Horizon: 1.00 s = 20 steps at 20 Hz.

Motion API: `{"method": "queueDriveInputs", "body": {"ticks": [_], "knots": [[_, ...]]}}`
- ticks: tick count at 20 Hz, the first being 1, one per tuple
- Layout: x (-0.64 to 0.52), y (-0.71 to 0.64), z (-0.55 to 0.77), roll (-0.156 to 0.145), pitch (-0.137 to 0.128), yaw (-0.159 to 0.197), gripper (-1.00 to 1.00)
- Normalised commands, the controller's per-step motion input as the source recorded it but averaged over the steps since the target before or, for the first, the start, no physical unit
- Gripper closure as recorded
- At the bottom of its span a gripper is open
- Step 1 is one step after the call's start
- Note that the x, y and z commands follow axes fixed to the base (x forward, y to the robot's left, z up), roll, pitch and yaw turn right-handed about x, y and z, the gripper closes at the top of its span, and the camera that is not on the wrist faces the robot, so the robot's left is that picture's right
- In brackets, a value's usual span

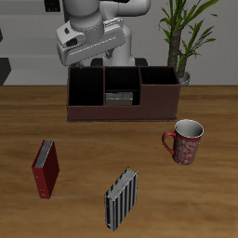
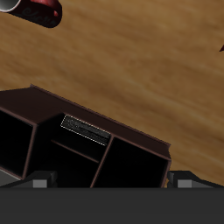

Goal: Place the yellow book into the back desk caddy's front compartment and place the red mug into the back desk caddy's right compartment

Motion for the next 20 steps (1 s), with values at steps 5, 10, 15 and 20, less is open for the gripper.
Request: {"method": "queueDriveInputs", "body": {"ticks": [5, 10, 15, 20], "knots": [[0.27, 0.00, 0.06, 0.015, 0.027, -0.161, -1.00], [0.30, 0.07, 0.08, 0.034, 0.002, -0.122, -1.00], [0.49, 0.26, 0.00, 0.045, 0.003, -0.096, -1.00], [0.49, 0.31, 0.01, -0.016, -0.013, -0.058, -1.00]]}}
